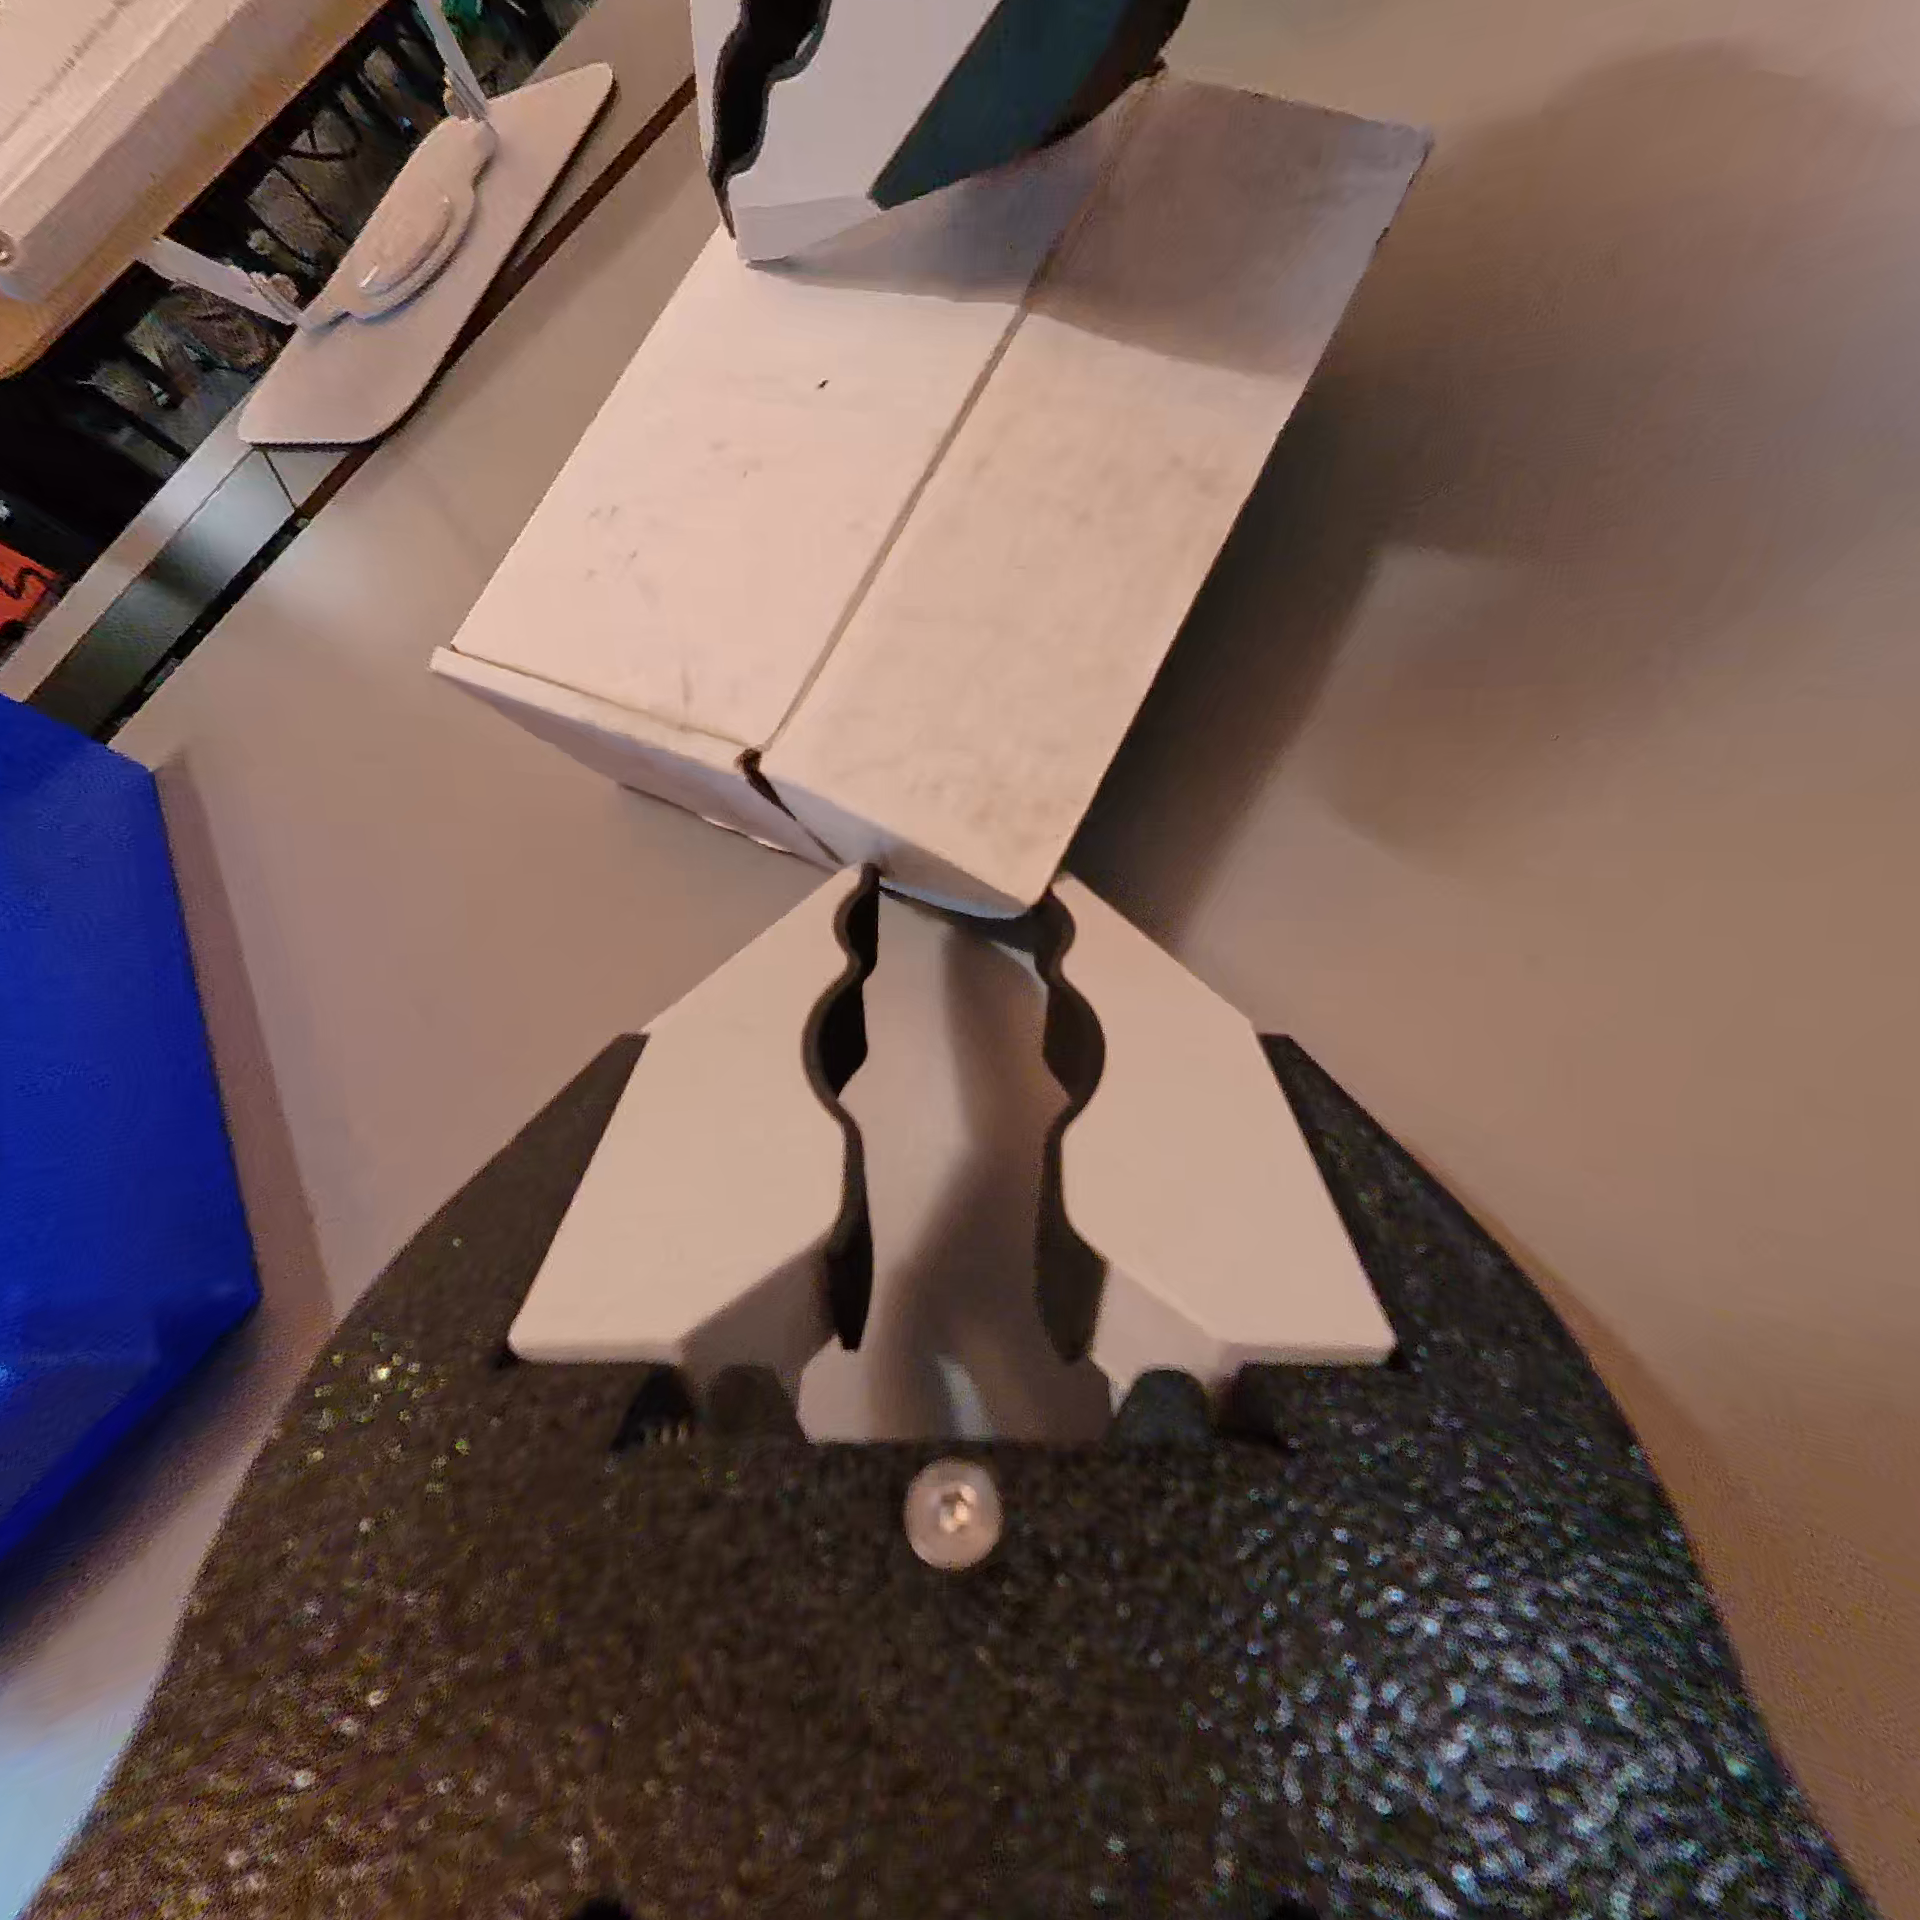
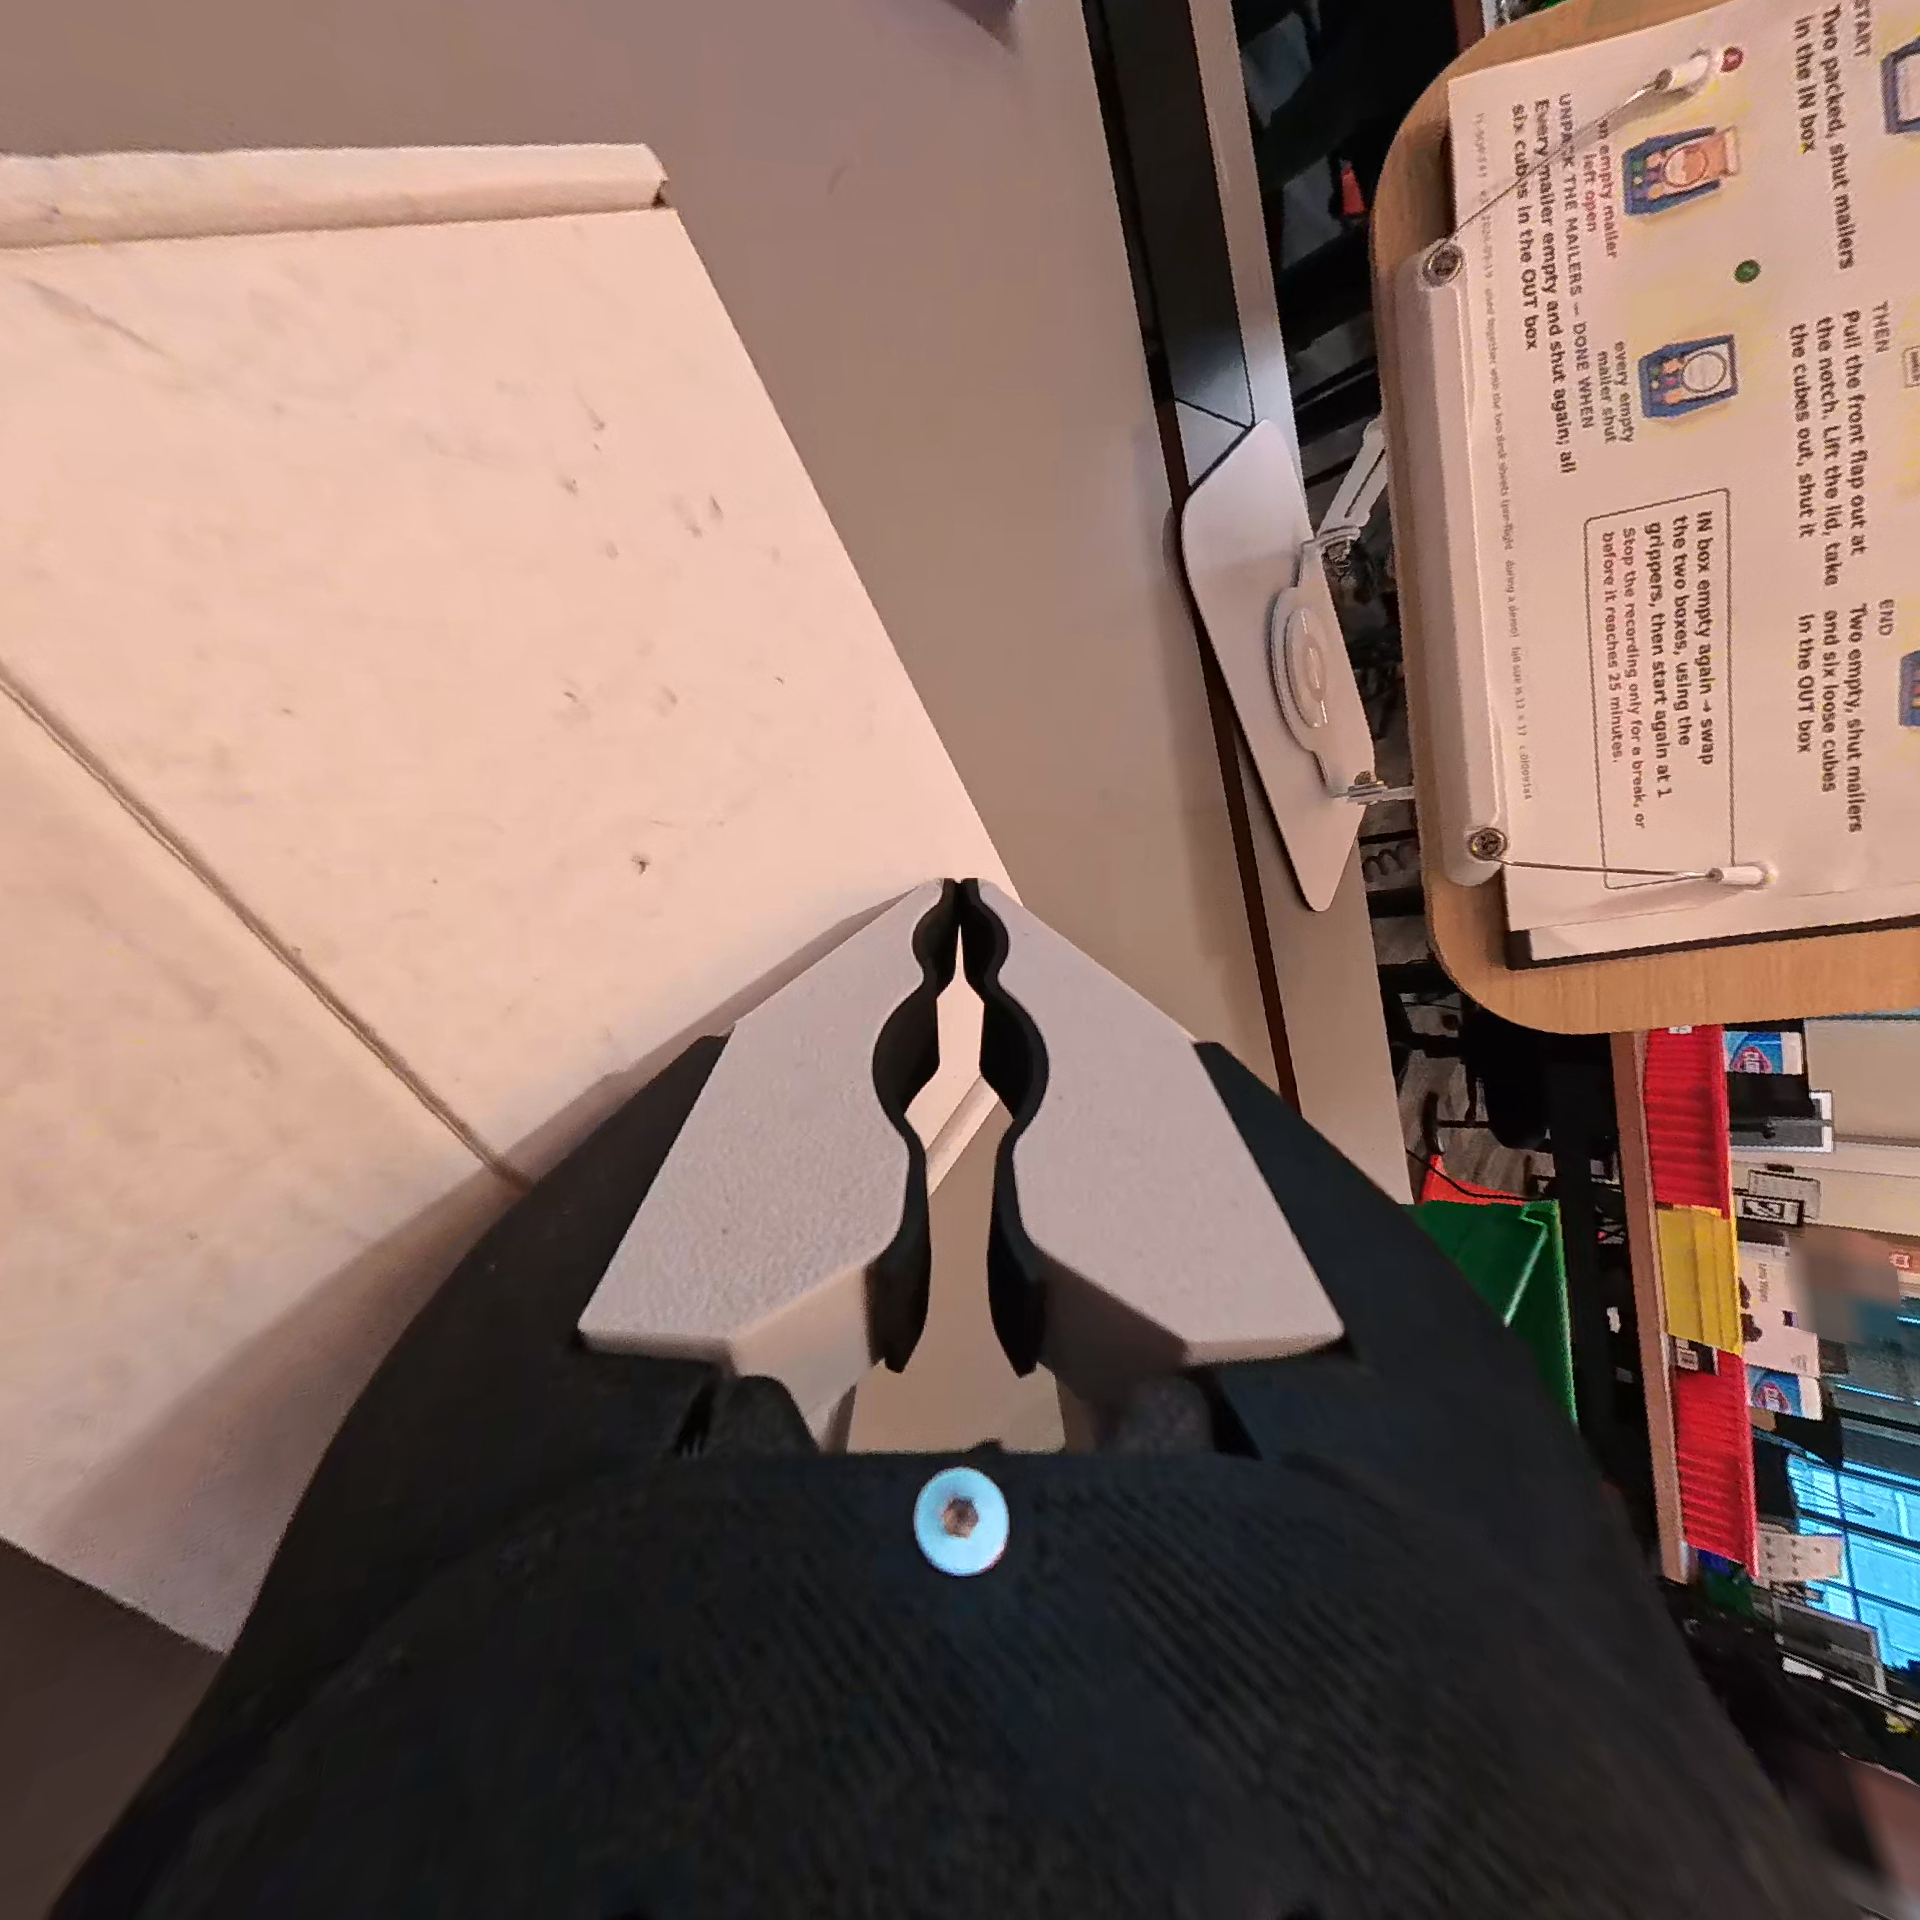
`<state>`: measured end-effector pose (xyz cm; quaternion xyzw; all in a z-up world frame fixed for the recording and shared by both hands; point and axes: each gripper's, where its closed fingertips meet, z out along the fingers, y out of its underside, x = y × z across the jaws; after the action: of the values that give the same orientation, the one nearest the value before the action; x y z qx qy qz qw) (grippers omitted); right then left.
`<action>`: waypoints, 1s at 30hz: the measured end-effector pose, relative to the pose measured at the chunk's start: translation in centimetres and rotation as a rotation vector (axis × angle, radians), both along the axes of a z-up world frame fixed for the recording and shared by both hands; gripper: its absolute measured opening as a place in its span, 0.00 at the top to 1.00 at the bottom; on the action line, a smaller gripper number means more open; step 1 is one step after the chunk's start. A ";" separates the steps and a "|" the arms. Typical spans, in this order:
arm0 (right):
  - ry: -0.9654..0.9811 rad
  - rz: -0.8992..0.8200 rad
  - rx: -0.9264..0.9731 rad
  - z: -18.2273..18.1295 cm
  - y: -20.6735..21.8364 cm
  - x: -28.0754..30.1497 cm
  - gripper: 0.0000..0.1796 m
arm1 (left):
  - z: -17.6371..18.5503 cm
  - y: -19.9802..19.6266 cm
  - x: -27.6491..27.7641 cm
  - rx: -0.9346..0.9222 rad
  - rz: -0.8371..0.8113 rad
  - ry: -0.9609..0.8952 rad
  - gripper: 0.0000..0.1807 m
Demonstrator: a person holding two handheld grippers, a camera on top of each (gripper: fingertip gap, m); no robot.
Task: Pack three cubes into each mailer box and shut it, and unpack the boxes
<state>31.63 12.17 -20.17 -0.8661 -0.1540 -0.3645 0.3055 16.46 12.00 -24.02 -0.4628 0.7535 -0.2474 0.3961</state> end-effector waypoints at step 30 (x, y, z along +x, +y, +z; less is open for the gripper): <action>0.011 -0.128 -0.021 -0.1 -0.2 -0.3 1.00 | -1.0 -1.7 -0.3 0.022 0.061 0.055 0.92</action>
<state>31.31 12.02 -20.31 -0.8794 -0.1002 -0.3768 0.2733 16.20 10.27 -25.05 -0.4879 0.7522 -0.2142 0.3876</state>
